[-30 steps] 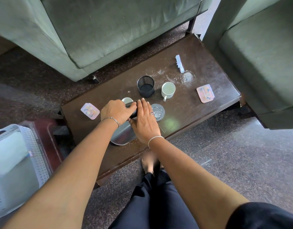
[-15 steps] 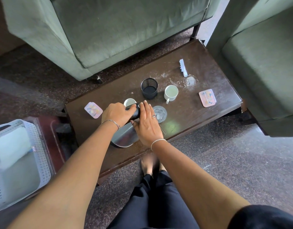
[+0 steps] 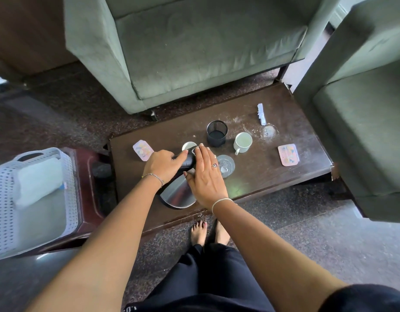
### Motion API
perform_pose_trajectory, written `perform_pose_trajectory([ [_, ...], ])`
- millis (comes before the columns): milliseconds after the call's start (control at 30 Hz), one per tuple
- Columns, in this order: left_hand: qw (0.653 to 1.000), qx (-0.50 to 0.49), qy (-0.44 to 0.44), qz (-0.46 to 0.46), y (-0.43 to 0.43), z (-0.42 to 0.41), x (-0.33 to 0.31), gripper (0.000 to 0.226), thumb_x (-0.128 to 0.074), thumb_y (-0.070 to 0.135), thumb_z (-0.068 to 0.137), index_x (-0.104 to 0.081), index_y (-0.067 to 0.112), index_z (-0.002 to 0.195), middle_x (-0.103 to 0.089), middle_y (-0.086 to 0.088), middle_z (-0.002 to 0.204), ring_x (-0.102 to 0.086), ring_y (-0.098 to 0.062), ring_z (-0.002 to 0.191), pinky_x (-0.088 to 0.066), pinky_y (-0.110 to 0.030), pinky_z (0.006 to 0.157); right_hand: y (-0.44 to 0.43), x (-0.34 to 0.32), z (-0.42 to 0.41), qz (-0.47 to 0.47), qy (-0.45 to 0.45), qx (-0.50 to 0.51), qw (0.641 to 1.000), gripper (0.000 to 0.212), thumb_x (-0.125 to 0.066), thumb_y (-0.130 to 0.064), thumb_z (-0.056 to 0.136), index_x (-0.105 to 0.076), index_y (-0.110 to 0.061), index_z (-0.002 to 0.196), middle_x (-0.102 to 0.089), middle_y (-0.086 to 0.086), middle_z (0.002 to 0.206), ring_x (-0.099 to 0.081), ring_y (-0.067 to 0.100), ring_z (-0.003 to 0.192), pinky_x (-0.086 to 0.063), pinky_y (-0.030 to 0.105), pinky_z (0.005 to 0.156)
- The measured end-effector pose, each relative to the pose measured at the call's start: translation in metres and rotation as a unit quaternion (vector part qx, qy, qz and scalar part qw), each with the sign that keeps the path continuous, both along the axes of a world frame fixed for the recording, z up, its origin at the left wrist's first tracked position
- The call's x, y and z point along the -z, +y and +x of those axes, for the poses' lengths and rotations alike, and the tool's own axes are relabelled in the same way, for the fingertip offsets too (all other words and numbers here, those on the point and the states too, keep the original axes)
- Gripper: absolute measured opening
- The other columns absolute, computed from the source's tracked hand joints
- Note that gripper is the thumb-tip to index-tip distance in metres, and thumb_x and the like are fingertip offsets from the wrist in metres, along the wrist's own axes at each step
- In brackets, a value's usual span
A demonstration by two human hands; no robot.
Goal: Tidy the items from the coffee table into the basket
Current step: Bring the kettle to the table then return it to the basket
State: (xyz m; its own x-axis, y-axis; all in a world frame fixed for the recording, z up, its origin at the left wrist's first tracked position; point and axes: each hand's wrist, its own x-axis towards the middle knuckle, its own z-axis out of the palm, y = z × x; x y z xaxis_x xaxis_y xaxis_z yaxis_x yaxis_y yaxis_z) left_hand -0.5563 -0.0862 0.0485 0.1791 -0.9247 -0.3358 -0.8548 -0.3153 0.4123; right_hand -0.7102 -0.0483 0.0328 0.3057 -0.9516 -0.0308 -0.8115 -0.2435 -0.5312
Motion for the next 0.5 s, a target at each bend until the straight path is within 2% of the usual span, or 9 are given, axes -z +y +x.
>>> perform_pose_trajectory([
  [67, 1.000, -0.023, 0.010, -0.013, 0.008, 0.002, -0.006, 0.070, -0.035, 0.071, 0.078, -0.054, 0.009, 0.051, -0.057, -0.003, 0.050, -0.057, -0.020, 0.056, -0.043, -0.032, 0.053, 0.001, -0.007, -0.001, -0.019, -0.003, -0.017, 1.000, 0.067, -0.047, -0.034, 0.097, -0.024, 0.002, 0.148, -0.022, 0.019, 0.156, -0.019, 0.033, 0.145, -0.016, 0.043, 0.120],
  [167, 0.997, -0.063, 0.025, -0.041, 0.020, 0.005, -0.016, 0.070, -0.035, 0.073, 0.076, -0.048, 0.010, 0.047, -0.052, -0.002, 0.046, -0.054, -0.019, 0.053, -0.035, -0.030, 0.048, 0.001, -0.016, -0.003, -0.051, -0.006, -0.048, 0.998, 0.065, -0.049, -0.033, 0.095, -0.028, 0.000, 0.147, -0.026, 0.016, 0.156, -0.021, 0.030, 0.145, -0.016, 0.041, 0.120],
  [367, 0.983, -0.148, 0.077, -0.081, 0.043, 0.021, -0.039, 0.070, -0.040, 0.073, 0.077, -0.049, 0.012, 0.044, -0.052, -0.002, 0.042, -0.057, -0.021, 0.055, -0.043, -0.033, 0.056, 0.002, -0.040, 0.009, -0.110, -0.018, -0.101, 0.989, 0.063, -0.051, -0.030, 0.093, -0.032, -0.001, 0.146, -0.029, 0.015, 0.155, -0.025, 0.029, 0.144, -0.017, 0.041, 0.120],
  [500, 0.964, -0.212, 0.098, -0.123, 0.059, 0.038, -0.055, 0.072, -0.043, 0.071, 0.077, -0.052, 0.006, 0.048, -0.055, -0.007, 0.042, -0.059, -0.024, 0.051, -0.050, -0.039, 0.060, 0.004, -0.053, 0.030, -0.142, -0.025, -0.137, 0.980, 0.062, -0.051, -0.028, 0.093, -0.032, -0.002, 0.146, -0.029, 0.014, 0.155, -0.024, 0.028, 0.145, -0.018, 0.043, 0.120],
])
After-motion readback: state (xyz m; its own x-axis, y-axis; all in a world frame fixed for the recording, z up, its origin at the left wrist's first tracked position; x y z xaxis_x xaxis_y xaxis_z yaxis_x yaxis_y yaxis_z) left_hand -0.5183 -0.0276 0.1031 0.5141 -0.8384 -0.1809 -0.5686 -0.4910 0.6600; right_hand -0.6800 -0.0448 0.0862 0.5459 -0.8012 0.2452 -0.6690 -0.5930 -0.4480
